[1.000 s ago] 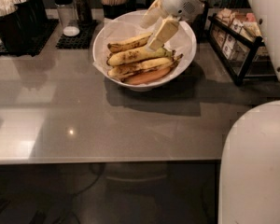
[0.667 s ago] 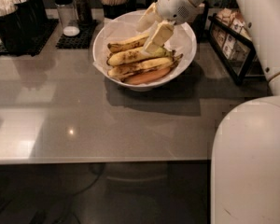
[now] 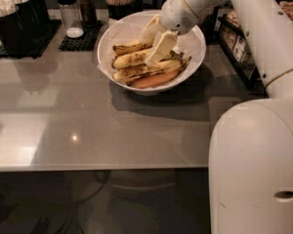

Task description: Pick banana from white bowl

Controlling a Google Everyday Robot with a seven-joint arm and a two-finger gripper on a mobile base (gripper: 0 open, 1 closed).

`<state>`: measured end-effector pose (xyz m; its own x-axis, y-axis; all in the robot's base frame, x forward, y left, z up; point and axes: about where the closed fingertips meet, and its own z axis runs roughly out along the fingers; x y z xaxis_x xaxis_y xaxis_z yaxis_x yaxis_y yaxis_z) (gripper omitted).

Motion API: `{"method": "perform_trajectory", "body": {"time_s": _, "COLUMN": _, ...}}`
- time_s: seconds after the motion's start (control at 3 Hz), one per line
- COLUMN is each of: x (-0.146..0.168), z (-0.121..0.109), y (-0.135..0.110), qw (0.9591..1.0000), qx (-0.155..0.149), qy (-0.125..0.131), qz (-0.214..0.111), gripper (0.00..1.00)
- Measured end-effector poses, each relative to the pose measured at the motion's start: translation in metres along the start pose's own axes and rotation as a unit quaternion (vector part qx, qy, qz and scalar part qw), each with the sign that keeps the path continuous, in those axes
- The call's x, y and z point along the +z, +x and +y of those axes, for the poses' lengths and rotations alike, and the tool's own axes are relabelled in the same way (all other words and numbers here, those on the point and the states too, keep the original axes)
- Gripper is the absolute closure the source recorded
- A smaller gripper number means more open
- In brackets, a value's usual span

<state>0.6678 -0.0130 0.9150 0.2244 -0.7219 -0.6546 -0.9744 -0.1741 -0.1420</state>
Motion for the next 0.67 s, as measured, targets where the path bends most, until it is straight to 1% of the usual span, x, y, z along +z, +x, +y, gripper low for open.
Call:
{"method": "perform_trajectory", "body": {"time_s": 0.33, "x": 0.0039, "z": 0.0069, "y": 0.0066, "qw": 0.9998, "qx": 0.014, "qy": -0.016, "qz": 0.005, "gripper": 0.54}}
{"method": "perform_trajectory", "body": {"time_s": 0.67, "x": 0.0067, "z": 0.0130, "y": 0.0104, "qw": 0.9994, "qx": 0.023, "qy": -0.026, "qz": 0.008, "gripper": 0.77}}
